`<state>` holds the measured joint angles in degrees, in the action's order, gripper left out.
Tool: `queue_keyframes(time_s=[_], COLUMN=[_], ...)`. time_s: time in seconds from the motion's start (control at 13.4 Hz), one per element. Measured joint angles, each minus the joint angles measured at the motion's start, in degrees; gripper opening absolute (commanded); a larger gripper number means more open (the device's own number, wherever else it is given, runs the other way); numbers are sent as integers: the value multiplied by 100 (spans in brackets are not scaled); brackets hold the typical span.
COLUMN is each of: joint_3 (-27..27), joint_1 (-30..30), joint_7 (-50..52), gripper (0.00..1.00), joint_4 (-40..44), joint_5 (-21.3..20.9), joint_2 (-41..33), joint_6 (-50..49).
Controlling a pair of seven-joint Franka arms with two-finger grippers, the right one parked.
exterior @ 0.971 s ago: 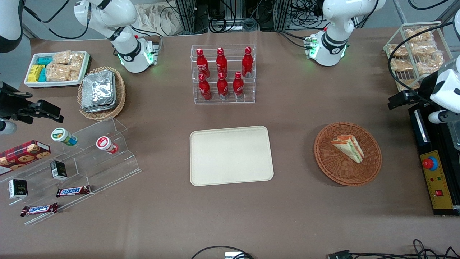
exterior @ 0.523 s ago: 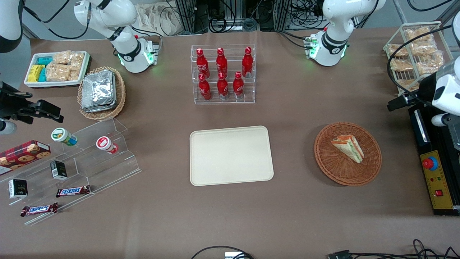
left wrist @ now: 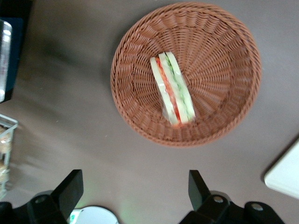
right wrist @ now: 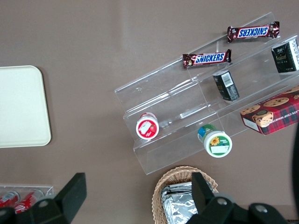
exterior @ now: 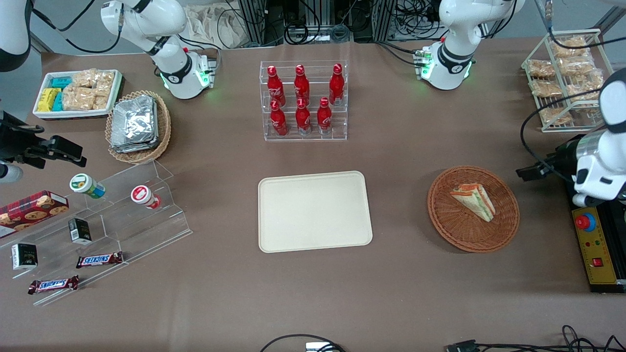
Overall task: Place sandwich from basket to tray
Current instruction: 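Move the left gripper over the wrapped sandwich in the wicker basket, then lower the left gripper and close it on the sandwich wedge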
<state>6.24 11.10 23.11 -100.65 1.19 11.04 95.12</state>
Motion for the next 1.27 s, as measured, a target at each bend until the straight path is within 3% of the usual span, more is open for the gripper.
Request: queue_keyframes(time_s=[0.3, 0.75, 1.27], joint_3=[-44, 33, 45], joint_1=[-2, -35, -152], joint_7=[607, 1378, 1603], gripper=[99, 99, 99], joint_4=[-550, -566, -566], joint_5=[256, 345, 559], joint_2=[415, 1225, 1655], joint_6=[751, 1429, 1858])
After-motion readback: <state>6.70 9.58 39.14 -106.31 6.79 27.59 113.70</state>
